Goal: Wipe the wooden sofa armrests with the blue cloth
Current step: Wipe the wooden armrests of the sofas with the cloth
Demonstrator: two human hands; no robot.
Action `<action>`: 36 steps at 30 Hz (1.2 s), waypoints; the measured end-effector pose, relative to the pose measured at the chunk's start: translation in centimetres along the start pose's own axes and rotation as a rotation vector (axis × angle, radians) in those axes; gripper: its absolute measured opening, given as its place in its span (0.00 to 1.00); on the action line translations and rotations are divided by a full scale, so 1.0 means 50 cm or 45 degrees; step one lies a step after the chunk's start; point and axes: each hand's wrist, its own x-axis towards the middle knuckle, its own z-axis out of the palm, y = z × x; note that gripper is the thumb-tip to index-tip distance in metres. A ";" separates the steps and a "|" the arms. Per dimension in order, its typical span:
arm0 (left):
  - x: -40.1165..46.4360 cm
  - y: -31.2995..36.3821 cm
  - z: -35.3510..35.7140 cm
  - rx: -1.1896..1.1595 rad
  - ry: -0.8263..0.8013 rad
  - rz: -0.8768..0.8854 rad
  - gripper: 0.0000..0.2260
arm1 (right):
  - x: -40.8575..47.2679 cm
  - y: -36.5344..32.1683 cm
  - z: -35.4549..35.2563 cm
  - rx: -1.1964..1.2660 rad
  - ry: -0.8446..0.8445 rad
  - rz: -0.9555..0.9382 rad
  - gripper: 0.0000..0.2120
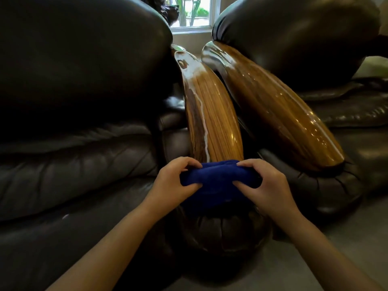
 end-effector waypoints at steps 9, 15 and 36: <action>-0.023 -0.001 0.016 0.129 0.056 0.056 0.19 | -0.022 0.015 0.016 0.048 0.021 -0.067 0.19; -0.034 -0.001 0.002 0.150 -0.070 0.011 0.22 | -0.026 0.002 0.005 0.123 -0.034 -0.015 0.18; 0.089 -0.002 0.138 0.224 0.600 -0.126 0.25 | 0.118 -0.002 0.117 -0.217 0.258 0.072 0.32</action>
